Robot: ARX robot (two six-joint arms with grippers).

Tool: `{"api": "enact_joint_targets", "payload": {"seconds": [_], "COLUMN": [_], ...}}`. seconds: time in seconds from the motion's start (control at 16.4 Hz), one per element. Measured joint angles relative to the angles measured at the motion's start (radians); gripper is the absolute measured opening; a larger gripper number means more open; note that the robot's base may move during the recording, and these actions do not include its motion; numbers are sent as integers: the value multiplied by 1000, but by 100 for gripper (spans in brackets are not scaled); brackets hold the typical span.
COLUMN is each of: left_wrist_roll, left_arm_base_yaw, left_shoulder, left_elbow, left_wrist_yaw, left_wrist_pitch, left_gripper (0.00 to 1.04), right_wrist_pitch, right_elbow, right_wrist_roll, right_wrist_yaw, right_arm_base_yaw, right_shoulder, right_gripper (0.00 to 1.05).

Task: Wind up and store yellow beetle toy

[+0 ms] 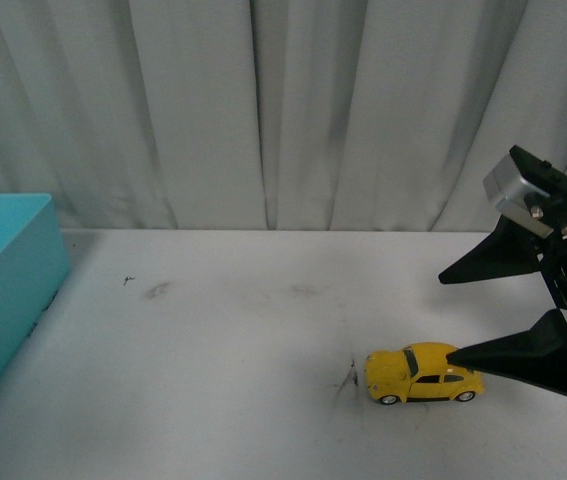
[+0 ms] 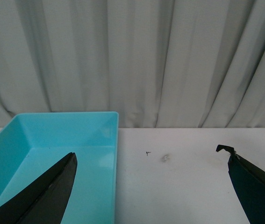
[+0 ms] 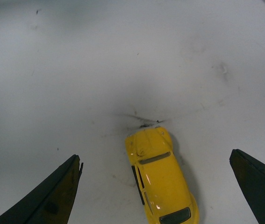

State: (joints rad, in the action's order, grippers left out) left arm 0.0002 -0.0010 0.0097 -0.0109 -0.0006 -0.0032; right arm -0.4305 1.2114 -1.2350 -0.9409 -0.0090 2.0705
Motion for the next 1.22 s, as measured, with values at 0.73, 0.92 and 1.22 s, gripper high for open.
{"api": "enact_joint_targets", "payload": {"seconds": [0.73, 0.92, 1.22], "left_wrist_roll": [0, 0, 0], "left_arm_base_yaw": [0, 0, 0], "left_shoulder": [0, 0, 0], "left_elbow": [0, 0, 0], "left_wrist_yaw": [0, 0, 0], "left_wrist_pitch": [0, 0, 0], "left_gripper": [98, 98, 98], "right_wrist_pitch": [-69, -47, -50], "right_elbow": [178, 179, 178], "right_wrist_roll": [-373, -313, -245], "right_wrist_yaw": [204, 210, 215], "right_arm_base_yaw": [69, 102, 93], "right_shoulder": [247, 247, 246], "right_gripper": [98, 82, 42]}}
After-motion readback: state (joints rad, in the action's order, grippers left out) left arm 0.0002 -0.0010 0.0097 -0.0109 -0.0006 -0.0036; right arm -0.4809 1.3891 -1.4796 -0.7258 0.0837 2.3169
